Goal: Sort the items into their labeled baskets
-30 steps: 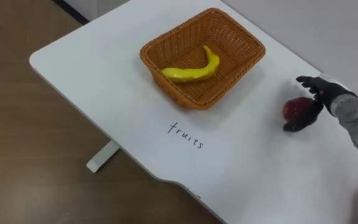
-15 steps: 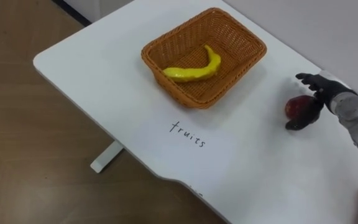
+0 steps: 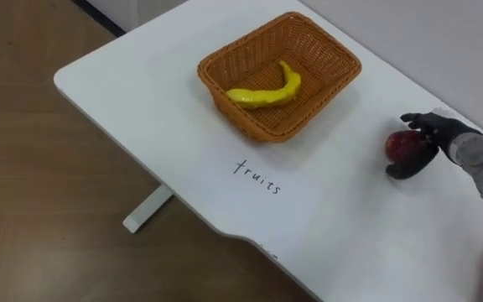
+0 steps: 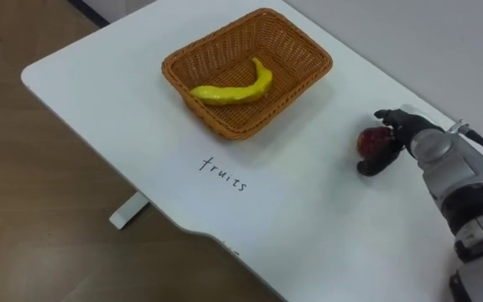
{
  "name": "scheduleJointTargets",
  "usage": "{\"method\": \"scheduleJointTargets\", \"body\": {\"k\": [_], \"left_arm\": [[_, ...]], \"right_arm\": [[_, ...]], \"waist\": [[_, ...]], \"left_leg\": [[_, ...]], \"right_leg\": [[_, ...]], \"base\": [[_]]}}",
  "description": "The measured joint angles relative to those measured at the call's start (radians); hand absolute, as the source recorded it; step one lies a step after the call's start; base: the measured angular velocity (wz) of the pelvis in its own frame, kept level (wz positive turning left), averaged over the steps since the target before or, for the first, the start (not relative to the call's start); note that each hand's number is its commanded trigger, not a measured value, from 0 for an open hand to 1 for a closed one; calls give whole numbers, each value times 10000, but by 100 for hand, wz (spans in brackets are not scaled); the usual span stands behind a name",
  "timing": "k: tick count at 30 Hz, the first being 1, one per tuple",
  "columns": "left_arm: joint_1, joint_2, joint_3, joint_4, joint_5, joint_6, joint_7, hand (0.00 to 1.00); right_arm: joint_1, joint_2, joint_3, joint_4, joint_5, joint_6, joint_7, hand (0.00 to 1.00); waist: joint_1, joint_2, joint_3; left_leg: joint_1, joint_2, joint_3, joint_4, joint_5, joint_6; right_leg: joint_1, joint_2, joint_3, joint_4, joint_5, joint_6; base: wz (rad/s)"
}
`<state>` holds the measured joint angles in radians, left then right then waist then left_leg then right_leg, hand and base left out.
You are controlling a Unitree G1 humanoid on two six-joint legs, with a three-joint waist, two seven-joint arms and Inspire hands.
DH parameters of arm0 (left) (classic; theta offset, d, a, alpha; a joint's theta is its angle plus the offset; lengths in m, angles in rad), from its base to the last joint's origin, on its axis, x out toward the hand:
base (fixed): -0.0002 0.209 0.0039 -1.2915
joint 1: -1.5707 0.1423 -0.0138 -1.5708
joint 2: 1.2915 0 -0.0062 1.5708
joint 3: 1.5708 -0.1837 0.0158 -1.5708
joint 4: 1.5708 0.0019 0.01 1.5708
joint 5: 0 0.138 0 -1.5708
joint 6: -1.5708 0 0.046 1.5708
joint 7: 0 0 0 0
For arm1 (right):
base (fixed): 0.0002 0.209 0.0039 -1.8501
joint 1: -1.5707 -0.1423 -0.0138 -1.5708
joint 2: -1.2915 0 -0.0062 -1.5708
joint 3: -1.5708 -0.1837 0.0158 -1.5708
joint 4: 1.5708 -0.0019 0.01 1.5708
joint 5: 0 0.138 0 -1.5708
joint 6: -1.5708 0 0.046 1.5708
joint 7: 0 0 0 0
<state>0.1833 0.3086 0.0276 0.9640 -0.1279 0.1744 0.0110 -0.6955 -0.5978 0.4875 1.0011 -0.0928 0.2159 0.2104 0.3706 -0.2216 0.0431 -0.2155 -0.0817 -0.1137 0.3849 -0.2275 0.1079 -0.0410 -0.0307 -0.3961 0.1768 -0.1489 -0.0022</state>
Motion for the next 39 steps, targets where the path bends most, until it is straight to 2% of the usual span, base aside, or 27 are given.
{"method": "scheduleJointTargets", "body": {"k": [8,14,23,29,34,39], "left_arm": [[-40,-14,1,2,3,12,-9,0],[-38,-11,-2,-9,-379,-3,12,0],[-39,-10,-2,-12,-375,-49,49,0],[-37,-7,-5,-8,-383,-50,59,0],[-30,-8,2,-21,-374,-71,64,0],[13,-23,138,-12,-351,-192,90,0]], "right_arm": [[-59,-1,-19,45,-495,56,-346,100],[-96,0,-11,48,-570,28,-423,100],[-97,1,-9,94,-570,-11,-460,100],[-97,0,-9,73,-372,-12,-470,100],[-96,4,-17,-1,-299,-78,-566,100],[-93,2,-99,-768,-249,-85,-276,100]], "waist": [[215,-47,-35],[213,-54,-40],[217,-38,-26],[209,-111,-39],[98,-205,-23],[-267,-218,-26]], "left_leg": [[-9,20,3,-17,0,0],[4,24,10,-72,2,1],[16,24,10,-108,2,1],[44,33,20,-182,2,0],[150,37,40,-253,2,1],[174,35,63,-235,3,2]], "right_leg": [[-95,8,112,93,1,-2],[-89,0,113,91,-2,2],[-85,1,123,87,-2,3],[-100,2,129,86,-2,2],[-27,-3,123,85,-1,4],[-32,-2,240,73,-1,4]], "base": [[-1],[0],[0],[0],[0],[-2]]}}
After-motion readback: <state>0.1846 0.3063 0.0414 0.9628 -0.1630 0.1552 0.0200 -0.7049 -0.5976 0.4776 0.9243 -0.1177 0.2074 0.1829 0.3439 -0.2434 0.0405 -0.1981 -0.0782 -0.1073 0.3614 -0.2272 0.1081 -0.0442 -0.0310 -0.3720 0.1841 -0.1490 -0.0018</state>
